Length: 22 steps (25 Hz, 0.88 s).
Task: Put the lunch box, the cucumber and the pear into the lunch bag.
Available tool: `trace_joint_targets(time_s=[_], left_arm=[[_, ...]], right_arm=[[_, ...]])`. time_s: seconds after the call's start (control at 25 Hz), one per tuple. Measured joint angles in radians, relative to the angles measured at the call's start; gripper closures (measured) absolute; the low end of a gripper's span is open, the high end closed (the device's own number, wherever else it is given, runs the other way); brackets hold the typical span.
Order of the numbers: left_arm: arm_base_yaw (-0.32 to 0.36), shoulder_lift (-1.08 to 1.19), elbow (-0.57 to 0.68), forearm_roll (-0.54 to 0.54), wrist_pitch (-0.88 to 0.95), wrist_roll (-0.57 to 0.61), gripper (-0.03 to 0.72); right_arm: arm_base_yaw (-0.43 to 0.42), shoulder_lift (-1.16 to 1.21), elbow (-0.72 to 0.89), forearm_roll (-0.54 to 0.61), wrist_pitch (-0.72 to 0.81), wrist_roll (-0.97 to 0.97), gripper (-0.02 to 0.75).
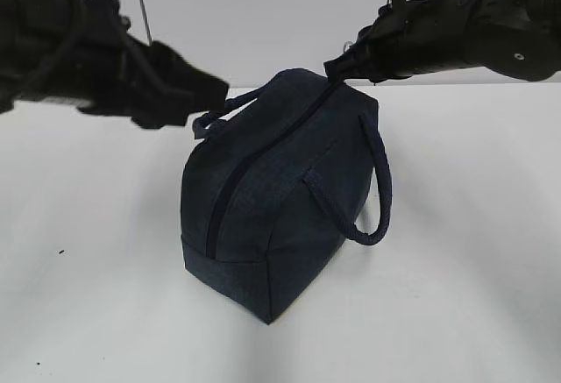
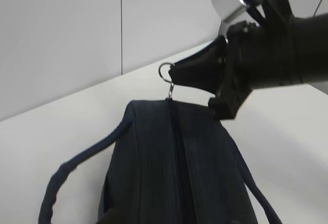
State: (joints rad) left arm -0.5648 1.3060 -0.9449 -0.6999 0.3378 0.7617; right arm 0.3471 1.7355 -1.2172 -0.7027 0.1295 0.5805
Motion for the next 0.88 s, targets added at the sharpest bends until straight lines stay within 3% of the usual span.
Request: trace_joint_targets(time_s=[0.32,0.6,0.76,0.88], left_arm=[[0.001,0.332,-0.294,0.005,0.088,-0.001,0.316],[0.005,0.417,-0.341,0.011,0.098,-0.001,0.330],[0.018,0.440,-0.341,0.019,0.097,-0.001,0.385],[0.022,0.445,-0.342,0.032,0.097,-0.001,0.508]], right_arm=[[0.000,0.000,0.000,0.000,0.000,0.000,0.732],[0.000,0.000,0.000,0.000,0.000,0.002,0.732],[0.000,0.000,0.000,0.000,0.000,0.008,0.732],[0.000,0.000,0.000,0.000,0.000,0.017,0.732]])
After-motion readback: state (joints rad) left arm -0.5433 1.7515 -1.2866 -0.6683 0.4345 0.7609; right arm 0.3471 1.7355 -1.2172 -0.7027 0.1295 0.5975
